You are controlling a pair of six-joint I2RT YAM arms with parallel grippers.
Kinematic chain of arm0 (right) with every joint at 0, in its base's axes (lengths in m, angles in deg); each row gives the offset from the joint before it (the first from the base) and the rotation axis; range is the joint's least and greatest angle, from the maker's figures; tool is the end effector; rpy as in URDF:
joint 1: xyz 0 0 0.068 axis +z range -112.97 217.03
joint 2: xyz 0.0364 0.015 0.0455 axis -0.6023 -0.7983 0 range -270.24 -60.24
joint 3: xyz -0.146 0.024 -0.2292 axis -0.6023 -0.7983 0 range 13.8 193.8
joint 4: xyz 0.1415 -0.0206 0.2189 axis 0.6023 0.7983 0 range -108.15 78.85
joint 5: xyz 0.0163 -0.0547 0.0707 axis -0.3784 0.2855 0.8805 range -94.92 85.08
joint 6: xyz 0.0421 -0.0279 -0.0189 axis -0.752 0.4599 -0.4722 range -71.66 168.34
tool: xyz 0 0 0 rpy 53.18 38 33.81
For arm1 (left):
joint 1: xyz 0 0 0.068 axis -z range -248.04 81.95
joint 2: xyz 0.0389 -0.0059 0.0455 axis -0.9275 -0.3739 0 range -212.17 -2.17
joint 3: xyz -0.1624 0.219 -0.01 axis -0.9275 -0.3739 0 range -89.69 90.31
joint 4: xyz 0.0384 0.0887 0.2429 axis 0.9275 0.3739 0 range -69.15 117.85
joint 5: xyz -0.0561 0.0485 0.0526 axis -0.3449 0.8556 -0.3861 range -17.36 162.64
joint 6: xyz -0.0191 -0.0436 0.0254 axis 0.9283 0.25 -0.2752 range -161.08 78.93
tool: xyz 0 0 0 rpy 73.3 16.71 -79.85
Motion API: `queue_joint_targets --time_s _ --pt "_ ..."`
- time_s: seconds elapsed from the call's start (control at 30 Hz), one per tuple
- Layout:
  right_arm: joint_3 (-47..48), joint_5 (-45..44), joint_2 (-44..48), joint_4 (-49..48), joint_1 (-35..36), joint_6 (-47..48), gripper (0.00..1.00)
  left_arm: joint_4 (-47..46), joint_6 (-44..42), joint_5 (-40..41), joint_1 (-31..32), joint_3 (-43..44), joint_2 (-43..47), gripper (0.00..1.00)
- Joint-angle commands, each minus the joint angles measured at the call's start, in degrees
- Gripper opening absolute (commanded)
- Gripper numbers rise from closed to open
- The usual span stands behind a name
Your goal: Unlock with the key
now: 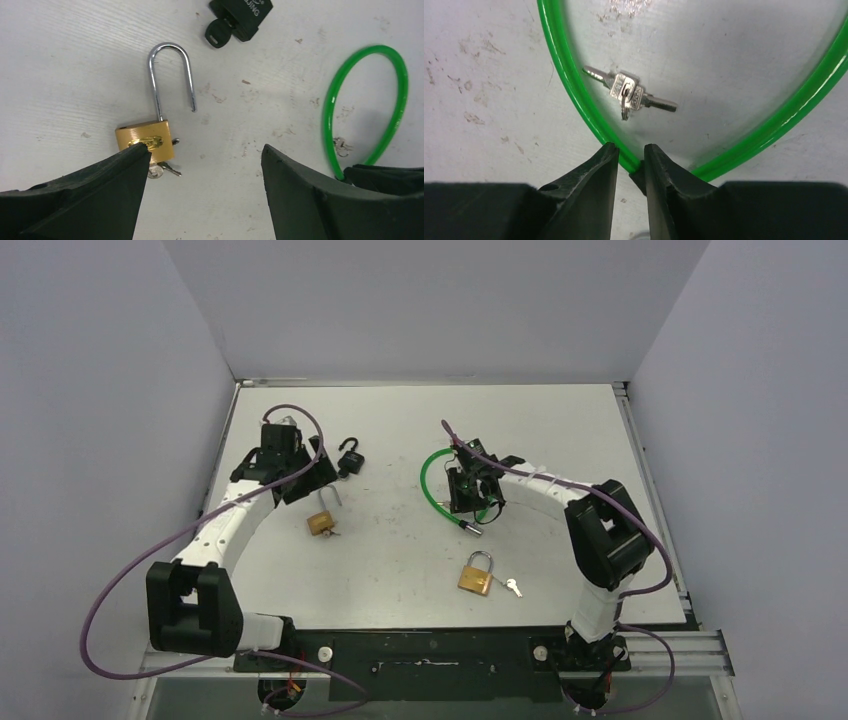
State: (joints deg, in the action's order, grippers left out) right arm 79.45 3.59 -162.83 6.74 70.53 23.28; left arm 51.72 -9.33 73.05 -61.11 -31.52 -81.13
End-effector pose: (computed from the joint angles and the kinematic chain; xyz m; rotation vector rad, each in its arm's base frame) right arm 0.2980 0.2036 0.1756 -0.2524 2.7273 0.5139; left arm 0.2857 -0.0345 0.2558 -0.5388 2.4349 -0.2787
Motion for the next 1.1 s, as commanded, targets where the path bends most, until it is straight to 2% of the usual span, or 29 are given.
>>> queue_joint_targets --time_s 0.0,0.23,0.43,0.57,0.77,1.07 --pt "4.7 -3.9 -1.5 -2.1 0.6 0.3 0.27 -5.1 3.4 -6.5 0.0 -2.5 3.9 0.78" --pt "7.0 -5.9 -5.7 -2.3 1.1 0.6 0.24 -6.2 4.7 -8.3 0.1 -4.8 4.6 0.77" --pt "7.9 -6.0 -7.5 -2.5 1.6 0.9 0.16 -7.3 6.0 -9.9 0.1 -5.5 4.8 0.77" --pt "8.1 -6.1 -7.8 -2.6 1.6 0.9 0.14 -8.4 7.0 -10.9 0.3 -6.0 4.8 0.77" --pt "9.2 -6.2 -7.0 -2.0 1.7 1.2 0.28 -8.7 7.2 -11.1 0.4 -5.9 4.6 0.77" --pt "11.1 -6.6 -7.7 -2.1 1.7 1.4 0.3 -8.7 7.3 -11.0 0.6 -5.9 4.4 0.77"
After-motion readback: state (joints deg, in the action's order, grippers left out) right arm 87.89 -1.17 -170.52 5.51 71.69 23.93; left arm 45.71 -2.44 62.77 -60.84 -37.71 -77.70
